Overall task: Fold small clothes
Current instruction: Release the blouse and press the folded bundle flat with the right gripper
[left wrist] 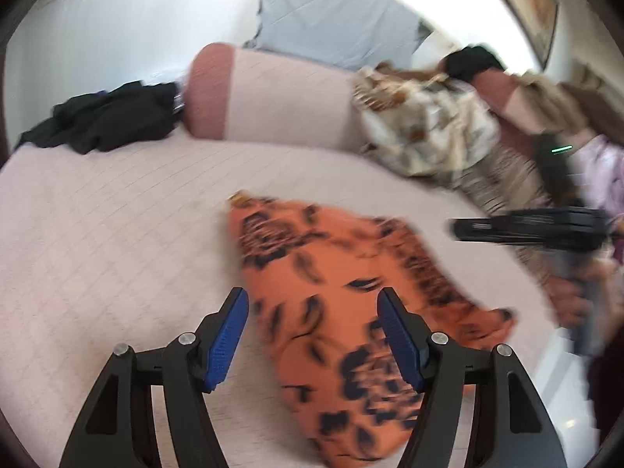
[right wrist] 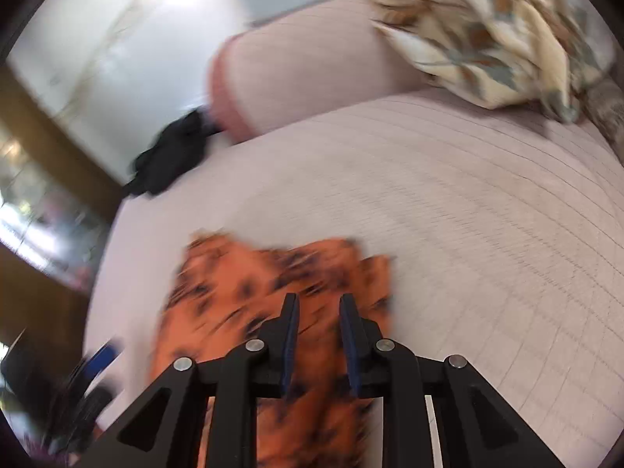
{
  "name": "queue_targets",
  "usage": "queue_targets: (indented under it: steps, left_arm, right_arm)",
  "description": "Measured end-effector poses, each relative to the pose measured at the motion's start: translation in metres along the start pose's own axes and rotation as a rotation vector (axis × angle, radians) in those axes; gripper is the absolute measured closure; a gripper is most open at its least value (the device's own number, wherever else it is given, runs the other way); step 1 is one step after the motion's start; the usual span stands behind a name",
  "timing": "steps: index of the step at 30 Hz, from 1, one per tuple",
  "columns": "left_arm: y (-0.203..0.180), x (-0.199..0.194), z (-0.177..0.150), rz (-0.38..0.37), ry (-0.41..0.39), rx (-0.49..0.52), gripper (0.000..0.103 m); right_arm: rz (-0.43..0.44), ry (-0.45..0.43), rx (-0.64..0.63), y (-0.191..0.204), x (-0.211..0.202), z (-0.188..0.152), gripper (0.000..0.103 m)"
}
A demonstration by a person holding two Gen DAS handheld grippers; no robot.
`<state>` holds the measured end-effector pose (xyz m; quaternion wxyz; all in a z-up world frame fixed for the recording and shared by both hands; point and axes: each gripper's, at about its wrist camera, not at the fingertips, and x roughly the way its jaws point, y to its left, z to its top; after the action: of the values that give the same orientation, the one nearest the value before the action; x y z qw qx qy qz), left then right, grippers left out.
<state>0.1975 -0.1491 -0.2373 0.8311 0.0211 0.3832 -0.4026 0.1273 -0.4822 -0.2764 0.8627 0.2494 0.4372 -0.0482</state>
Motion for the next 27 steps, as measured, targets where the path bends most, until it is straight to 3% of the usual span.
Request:
queue_targets:
  steps: [5,8,9,11,15,19,25,27]
  left_arm:
    - [-0.018,0.022,-0.023,0.097,0.101,0.108,0.034]
    - [-0.029,0.033,-0.038,0.157,0.165,0.199,0.033]
    - [-0.03,0.037,-0.041,0.173,0.179,0.201,0.033]
    - [-0.025,0.035,-0.04,0.169,0.183,0.186,0.033]
    - [-0.011,0.035,-0.033,0.123,0.194,0.093,0.032]
    - [-0.01,0.03,-0.032,0.125,0.198,0.088,0.032]
    - [-0.013,0.039,-0.032,0.14,0.214,0.115,0.03]
    - [-0.011,0.043,-0.032,0.134,0.222,0.106,0.027]
  right_arm:
    - [0.025,0.093,-0.113,0.05,-0.006,-0.058,0.08]
    - [-0.057,0.193,-0.105,0.04,0.014,-0.094,0.08]
    - [-0.056,0.217,-0.08,0.029,0.02,-0.106,0.08]
    - [-0.009,0.186,-0.06,0.021,0.014,-0.114,0.081]
    - [-0.059,0.239,-0.101,0.036,0.002,-0.094,0.079]
    - [-0.055,0.12,-0.078,0.042,-0.005,-0.051,0.079]
    - [-0.118,0.102,0.057,0.029,0.054,0.002,0.079]
    - [-0.194,0.105,0.069,0.021,0.083,0.011,0.079]
